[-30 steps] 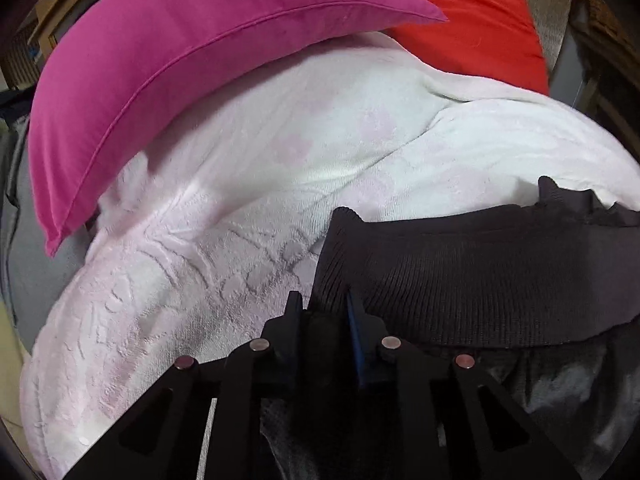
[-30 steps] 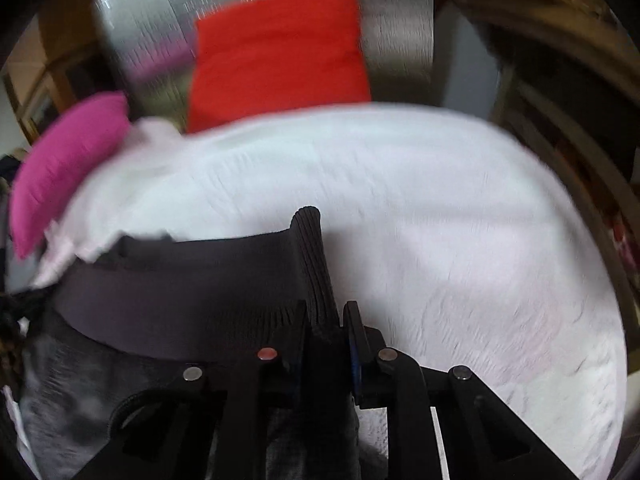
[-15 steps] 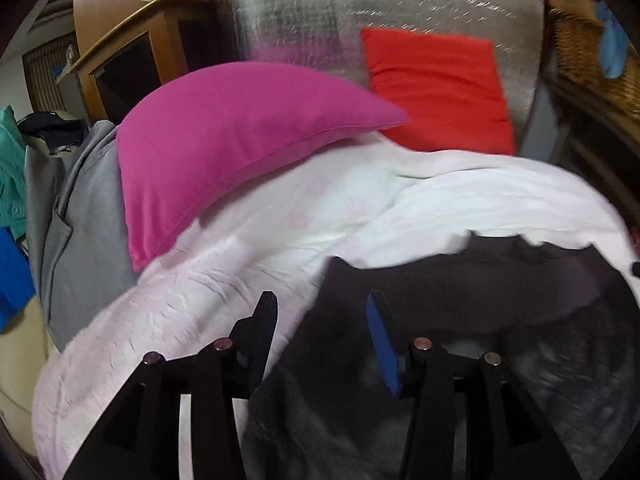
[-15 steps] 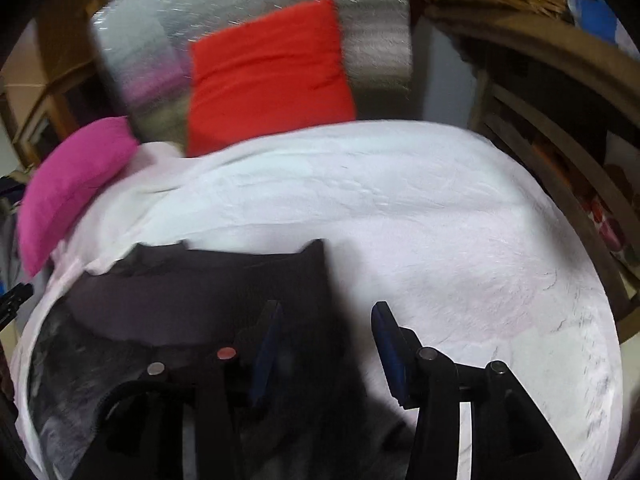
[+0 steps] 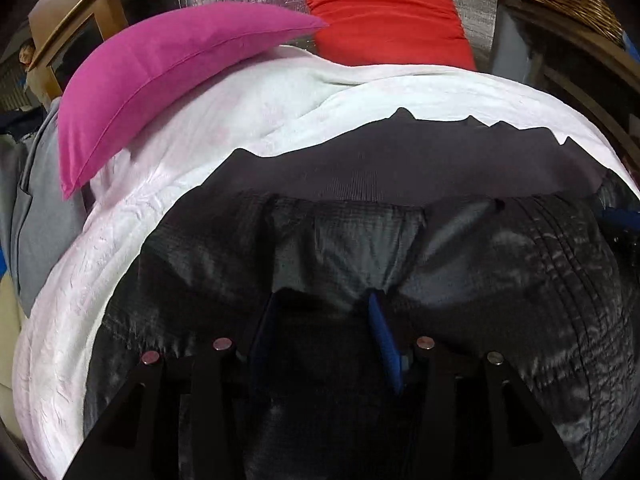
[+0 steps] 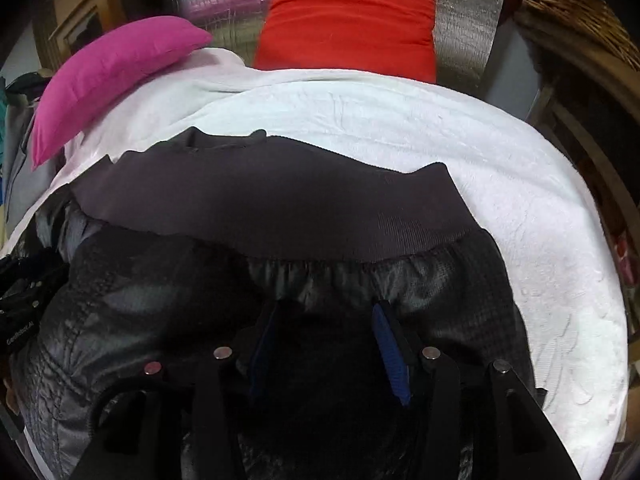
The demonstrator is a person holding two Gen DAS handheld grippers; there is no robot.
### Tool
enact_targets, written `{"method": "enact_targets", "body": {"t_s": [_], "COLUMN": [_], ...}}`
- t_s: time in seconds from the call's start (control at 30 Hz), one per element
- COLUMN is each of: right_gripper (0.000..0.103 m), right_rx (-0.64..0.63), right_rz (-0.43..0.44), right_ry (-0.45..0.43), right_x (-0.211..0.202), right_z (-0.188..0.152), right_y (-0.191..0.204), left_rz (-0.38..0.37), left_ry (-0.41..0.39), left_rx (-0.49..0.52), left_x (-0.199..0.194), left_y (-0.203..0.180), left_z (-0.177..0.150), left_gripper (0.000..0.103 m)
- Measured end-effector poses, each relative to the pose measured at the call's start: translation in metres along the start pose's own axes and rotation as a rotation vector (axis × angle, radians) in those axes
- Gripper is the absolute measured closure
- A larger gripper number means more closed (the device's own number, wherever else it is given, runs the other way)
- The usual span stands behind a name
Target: Fold large clothes
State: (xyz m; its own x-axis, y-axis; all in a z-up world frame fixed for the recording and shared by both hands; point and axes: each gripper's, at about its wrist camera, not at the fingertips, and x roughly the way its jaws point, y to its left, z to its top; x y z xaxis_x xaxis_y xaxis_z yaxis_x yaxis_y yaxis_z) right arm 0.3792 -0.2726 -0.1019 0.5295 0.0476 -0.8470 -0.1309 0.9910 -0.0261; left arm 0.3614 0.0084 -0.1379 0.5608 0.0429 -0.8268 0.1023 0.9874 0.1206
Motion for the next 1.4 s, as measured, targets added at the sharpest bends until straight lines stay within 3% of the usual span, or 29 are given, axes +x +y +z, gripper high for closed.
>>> {"method": "enact_targets", "body": {"t_s": [0.33,0.43,0.6,0.73,0.87,1.3,1.4], "right_gripper": [0.048,0.045,0.033,0.033,0.033,0.031,0.031], "right_rx": [0.014,0.039,0.004,-0.017,-0.022,-0.029,0.016], "right_rz": [-0.029,-0.035,0.000,0.032,0.034,-0.013,0.069], "right_ry": [-0.026,-0.085,-0.169,-0.173,-0.145,-0.107,-0.105], "right_x": [-0.008,-0.034,-0.086,-0.097,-0.083,-0.057,-0.079], "right_z": [-0.005,-0.007,-0.028,-0.055,-0.076,-0.102,-0.100], "right_y": [0.004,0.008,0.035,0.060,0.066,0.058,0.044], "left_rz": [0.011,-0.039,-0.051,-0.066,-0.080,0.008,-0.102], "left_ry": [-0.011,-0.007,-0.036,-0.060,-0.066,-0.023,-0.018], "left_rx": [-0.002,-0.047,-0.070,-0.070,-0.060,0.052,0.024], "left_x": [0.008,-0.012,-0.039,-0.063,-0.074,-0.039,-0.052], "left_y": [-0.003,0.007,0.012,0.005,-0.013,-0.044,-0.026], "left_z": [0.002,-0.002,-0.008,-0.017,-0.034,-0.056,-0.046], "left_gripper": [0.053,0.054,0.054,0.054,0.054,0.052,0.053]}}
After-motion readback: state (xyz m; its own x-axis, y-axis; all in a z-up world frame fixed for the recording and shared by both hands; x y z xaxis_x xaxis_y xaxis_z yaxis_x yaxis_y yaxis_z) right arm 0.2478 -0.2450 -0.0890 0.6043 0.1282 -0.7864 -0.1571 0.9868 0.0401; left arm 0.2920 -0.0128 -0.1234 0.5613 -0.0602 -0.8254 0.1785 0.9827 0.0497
